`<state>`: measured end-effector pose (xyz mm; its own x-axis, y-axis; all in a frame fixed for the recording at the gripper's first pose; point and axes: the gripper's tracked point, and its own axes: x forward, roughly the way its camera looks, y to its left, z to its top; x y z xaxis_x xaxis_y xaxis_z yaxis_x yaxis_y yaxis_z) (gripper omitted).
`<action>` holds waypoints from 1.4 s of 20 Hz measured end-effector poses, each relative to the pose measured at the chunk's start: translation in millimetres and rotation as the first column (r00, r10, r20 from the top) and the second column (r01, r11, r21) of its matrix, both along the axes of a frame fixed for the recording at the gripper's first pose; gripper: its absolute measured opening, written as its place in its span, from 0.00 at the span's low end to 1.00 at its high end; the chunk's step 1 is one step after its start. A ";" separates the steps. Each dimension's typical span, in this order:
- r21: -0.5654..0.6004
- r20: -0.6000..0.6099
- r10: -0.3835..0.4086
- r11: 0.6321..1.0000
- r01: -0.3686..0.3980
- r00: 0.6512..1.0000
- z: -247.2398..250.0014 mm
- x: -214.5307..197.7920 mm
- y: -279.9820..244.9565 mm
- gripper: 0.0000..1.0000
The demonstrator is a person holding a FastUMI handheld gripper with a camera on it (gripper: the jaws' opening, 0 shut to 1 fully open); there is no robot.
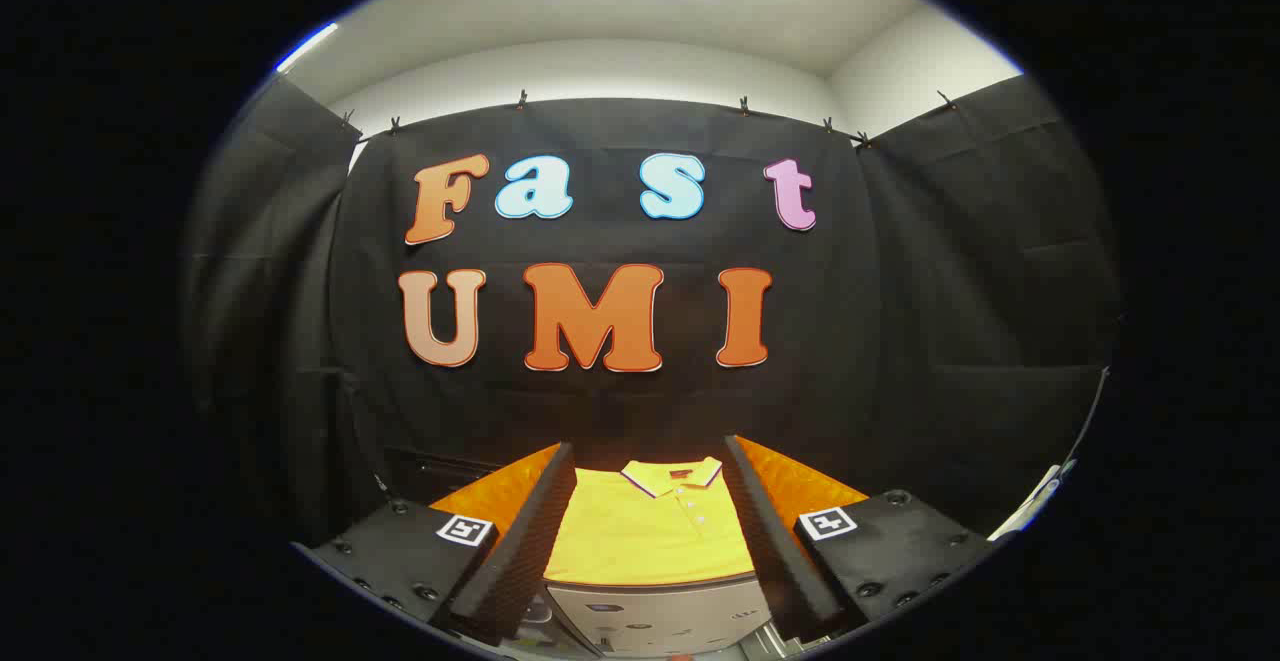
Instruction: Put the clothes into the washing machine and then close the washing machine lid.
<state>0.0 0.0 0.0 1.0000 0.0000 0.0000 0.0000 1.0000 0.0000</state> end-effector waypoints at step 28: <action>0.010 -0.060 0.016 1.000 -0.016 0.998 -23.7 56.4 -23.5 0.95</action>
<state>56.4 -23.5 -23.7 0.9980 0.0165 -0.0605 -0.0159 0.9998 0.0099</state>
